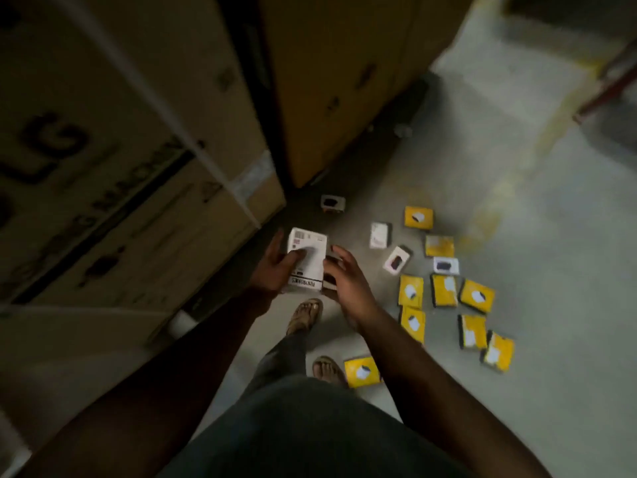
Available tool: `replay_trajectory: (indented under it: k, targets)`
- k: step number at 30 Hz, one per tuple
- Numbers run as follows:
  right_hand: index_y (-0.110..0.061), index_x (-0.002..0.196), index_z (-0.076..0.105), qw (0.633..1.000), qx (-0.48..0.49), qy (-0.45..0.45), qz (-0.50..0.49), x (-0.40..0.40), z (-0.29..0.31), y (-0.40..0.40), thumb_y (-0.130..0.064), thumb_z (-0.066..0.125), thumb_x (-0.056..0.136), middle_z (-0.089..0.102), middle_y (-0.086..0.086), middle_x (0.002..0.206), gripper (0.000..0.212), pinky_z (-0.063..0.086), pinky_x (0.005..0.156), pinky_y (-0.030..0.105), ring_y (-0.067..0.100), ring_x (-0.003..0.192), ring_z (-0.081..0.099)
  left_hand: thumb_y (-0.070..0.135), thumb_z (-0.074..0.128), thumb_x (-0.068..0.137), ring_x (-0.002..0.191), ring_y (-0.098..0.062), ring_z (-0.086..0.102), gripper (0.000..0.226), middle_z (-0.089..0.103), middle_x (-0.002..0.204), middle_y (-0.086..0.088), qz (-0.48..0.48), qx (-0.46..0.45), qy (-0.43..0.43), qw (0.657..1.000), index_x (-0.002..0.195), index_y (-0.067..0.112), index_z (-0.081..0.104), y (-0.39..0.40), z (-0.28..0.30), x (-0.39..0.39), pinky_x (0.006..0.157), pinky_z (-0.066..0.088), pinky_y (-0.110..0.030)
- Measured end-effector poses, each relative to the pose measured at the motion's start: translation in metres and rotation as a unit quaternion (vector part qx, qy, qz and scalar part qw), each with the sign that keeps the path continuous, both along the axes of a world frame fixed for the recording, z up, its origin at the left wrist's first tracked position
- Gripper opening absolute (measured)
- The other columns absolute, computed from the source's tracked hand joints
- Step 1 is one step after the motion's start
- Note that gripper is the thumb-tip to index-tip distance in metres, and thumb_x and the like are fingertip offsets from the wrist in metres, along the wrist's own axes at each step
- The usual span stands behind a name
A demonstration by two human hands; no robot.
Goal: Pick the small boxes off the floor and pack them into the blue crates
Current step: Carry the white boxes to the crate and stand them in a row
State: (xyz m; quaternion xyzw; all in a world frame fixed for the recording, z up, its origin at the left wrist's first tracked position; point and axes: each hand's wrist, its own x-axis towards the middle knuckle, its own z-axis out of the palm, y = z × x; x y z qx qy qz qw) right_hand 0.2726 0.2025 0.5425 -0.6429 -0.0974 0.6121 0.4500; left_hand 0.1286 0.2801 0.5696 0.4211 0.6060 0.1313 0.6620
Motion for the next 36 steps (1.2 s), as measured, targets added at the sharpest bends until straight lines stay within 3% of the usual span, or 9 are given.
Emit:
replay_trajectory:
  k: [8,14,17,20,22,26,30,32,36]
  targets:
    - [-0.037,0.158,0.028,0.945,0.014,0.045,0.324,-0.108,0.064,-0.052,-0.020,0.073,0.094,0.073,0.007,0.118,0.080,0.061,0.080,0.039,0.023,0.097,0.075,0.030,0.059,0.099,0.084,-0.022,0.072,0.019,0.076,0.099,-0.008,0.219,0.007,-0.039,0.975,0.117,0.029,0.065,-0.137,0.072,-0.135,0.078,0.058,-0.040]
    - [-0.044,0.134,0.046,0.846,0.058,0.030,0.529,-0.239,0.103,-0.099,-0.015,0.068,0.094,0.074,0.006,0.122,0.054,0.062,0.074,0.045,0.022,0.092,0.075,0.024,0.050,0.105,0.077,-0.011,0.072,0.022,0.077,0.105,-0.007,0.319,0.067,-0.021,0.945,0.121,0.022,0.065,-0.251,0.101,-0.258,0.065,0.055,-0.027]
    - [-0.038,0.141,0.046,0.826,0.104,-0.002,0.553,-0.302,0.114,-0.126,-0.014,0.075,0.089,0.070,0.000,0.124,0.064,0.063,0.081,0.052,0.022,0.099,0.074,0.041,0.061,0.100,0.081,-0.003,0.071,0.040,0.074,0.108,-0.005,0.381,0.111,0.097,0.913,0.127,0.012,0.060,-0.308,0.102,-0.316,0.062,0.052,-0.016]
    - [-0.059,0.125,0.048,0.817,0.172,-0.029,0.550,-0.364,0.122,-0.154,-0.027,0.083,0.077,0.068,-0.008,0.125,0.068,0.058,0.095,0.057,0.020,0.114,0.069,0.079,0.071,0.070,0.125,-0.011,0.059,0.105,0.057,0.139,0.005,0.370,0.142,0.190,0.898,0.150,0.017,0.045,-0.367,0.103,-0.370,0.101,0.050,-0.029]
    - [-0.068,0.115,0.046,0.800,0.205,-0.030,0.563,-0.409,0.122,-0.171,-0.041,0.083,0.064,0.069,-0.008,0.126,0.068,0.056,0.099,0.054,0.019,0.115,0.069,0.064,0.086,0.064,0.136,-0.005,0.046,0.120,0.044,0.150,0.010,0.351,0.167,0.216,0.896,0.159,0.018,0.029,-0.405,0.107,-0.403,0.113,0.039,-0.029]
    - [-0.043,0.120,0.047,0.770,0.231,-0.016,0.595,-0.501,0.153,-0.224,-0.026,0.078,0.075,0.069,0.002,0.118,0.058,0.058,0.094,0.050,0.023,0.103,0.069,0.036,0.093,0.069,0.137,0.004,0.039,0.116,0.040,0.156,0.011,0.356,0.226,0.263,0.868,0.161,0.019,0.025,-0.469,0.119,-0.470,0.105,0.039,-0.010]
    - [-0.028,0.130,0.035,0.725,0.259,0.000,0.638,-0.594,0.171,-0.275,-0.005,0.068,0.088,0.066,0.011,0.122,0.058,0.062,0.075,0.047,0.021,0.096,0.070,0.039,0.089,0.073,0.138,-0.003,0.046,0.100,0.046,0.156,0.008,0.372,0.275,0.325,0.824,0.157,0.028,0.036,-0.526,0.133,-0.550,0.110,0.048,-0.034]
    - [-0.026,0.135,0.032,0.706,0.294,0.007,0.644,-0.635,0.181,-0.295,-0.001,0.065,0.090,0.065,0.005,0.117,0.061,0.062,0.067,0.036,0.008,0.088,0.070,0.035,0.090,0.073,0.131,-0.002,0.053,0.092,0.054,0.149,0.008,0.385,0.305,0.343,0.801,0.153,0.028,0.044,-0.545,0.144,-0.582,0.107,0.049,-0.031]
    - [-0.037,0.137,0.032,0.670,0.350,0.029,0.654,-0.703,0.210,-0.326,-0.021,0.067,0.076,0.065,-0.004,0.121,0.072,0.062,0.083,0.039,0.013,0.104,0.069,0.031,0.092,0.073,0.124,0.004,0.057,0.083,0.059,0.140,0.014,0.408,0.337,0.343,0.776,0.146,0.030,0.052,-0.568,0.165,-0.636,0.105,0.049,-0.028]
